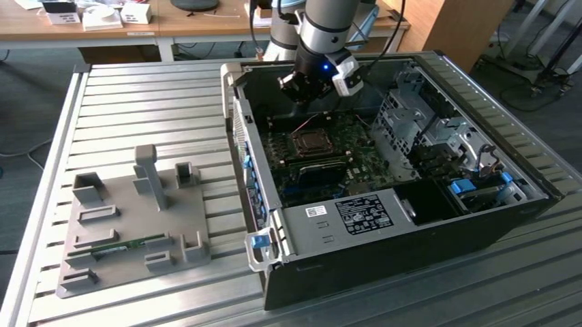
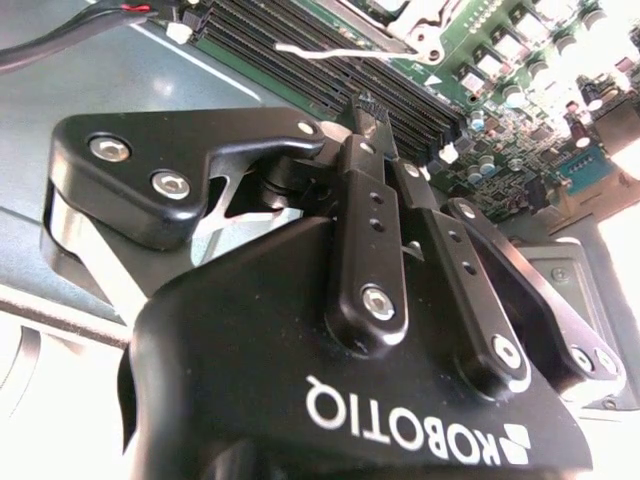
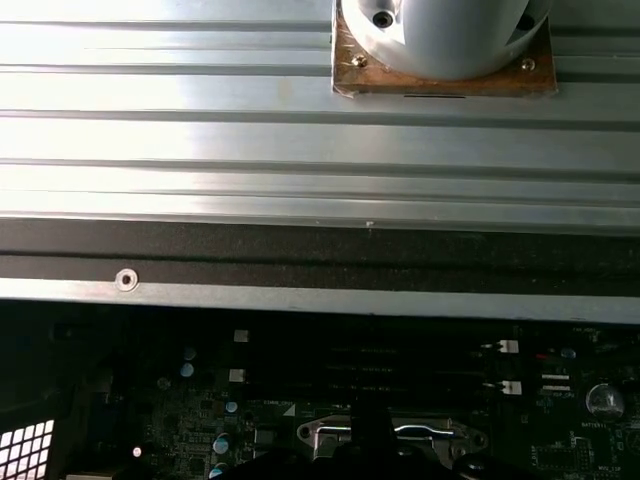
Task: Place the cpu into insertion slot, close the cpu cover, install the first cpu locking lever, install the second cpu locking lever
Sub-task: 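Install the first cpu locking lever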
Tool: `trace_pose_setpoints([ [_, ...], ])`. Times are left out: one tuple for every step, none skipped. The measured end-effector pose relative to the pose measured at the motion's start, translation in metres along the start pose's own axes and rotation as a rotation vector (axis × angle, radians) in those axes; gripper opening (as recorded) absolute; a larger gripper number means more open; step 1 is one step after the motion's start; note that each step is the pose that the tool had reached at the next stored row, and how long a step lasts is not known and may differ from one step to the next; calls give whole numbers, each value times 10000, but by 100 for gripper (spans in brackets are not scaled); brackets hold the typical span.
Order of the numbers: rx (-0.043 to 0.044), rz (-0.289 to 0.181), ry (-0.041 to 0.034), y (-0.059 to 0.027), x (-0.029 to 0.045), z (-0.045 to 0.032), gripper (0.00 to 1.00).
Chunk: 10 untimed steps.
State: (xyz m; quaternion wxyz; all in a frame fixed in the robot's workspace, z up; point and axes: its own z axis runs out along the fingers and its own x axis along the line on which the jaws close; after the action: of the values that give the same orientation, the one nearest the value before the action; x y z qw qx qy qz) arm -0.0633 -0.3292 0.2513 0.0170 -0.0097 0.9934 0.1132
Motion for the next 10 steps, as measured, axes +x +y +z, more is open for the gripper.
trace_pose_setpoints([
  [1,0,1,0,0,0,11],
  [1,0,2,0,0,0,11],
  [0,0,0,0,0,1,11],
  [0,0,0,0,0,1,11],
  [-1,0,0,0,0,2,11],
  [-2,0,-1,-1,0,4,11],
  [-4,0,-2,-1,0,7,11],
  [-2,0,-1,-2,0,10,11],
  [0,0,0,-3,1,11,11],
  [1,0,1,-3,1,10,11],
])
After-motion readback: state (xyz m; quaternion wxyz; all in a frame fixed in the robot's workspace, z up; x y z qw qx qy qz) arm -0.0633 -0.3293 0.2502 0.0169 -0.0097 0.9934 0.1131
